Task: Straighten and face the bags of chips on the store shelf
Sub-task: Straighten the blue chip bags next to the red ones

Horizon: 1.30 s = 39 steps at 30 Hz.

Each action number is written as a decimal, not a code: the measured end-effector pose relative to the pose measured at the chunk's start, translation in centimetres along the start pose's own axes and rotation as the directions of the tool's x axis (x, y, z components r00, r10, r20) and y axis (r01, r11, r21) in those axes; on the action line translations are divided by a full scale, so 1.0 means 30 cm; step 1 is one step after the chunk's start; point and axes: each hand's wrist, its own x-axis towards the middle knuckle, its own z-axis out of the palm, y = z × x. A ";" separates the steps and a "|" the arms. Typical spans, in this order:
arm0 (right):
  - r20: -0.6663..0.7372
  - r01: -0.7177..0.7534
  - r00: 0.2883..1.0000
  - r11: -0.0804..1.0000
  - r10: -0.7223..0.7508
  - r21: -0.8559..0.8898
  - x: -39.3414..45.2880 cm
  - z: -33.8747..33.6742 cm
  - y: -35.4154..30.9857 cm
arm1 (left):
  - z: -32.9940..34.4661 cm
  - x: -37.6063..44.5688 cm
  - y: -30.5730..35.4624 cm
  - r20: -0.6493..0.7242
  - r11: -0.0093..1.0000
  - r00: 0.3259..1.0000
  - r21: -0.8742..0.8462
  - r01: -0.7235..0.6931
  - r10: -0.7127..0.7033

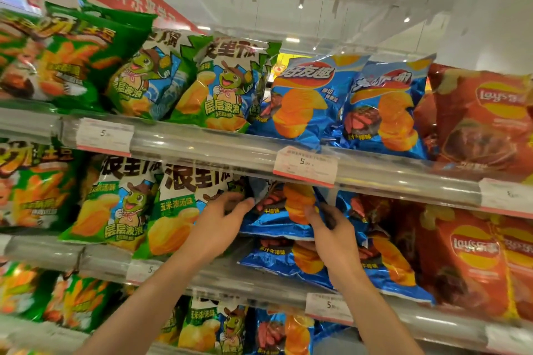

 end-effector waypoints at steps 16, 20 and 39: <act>0.142 -0.130 0.979 0.983 0.148 -0.128 -0.090 -0.069 -0.110 | 0.020 -0.041 0.019 0.192 0.981 0.981 -0.185 0.059 -0.023; 0.168 -0.134 0.973 0.981 0.157 -0.139 -0.066 -0.029 -0.113 | 0.002 -0.066 -0.003 0.201 0.976 0.979 -0.218 0.024 0.021; 0.150 0.136 0.988 0.617 -0.030 -0.775 -0.005 0.047 -0.052 | -0.190 -0.120 -0.009 0.014 0.993 0.993 -0.020 -0.114 0.115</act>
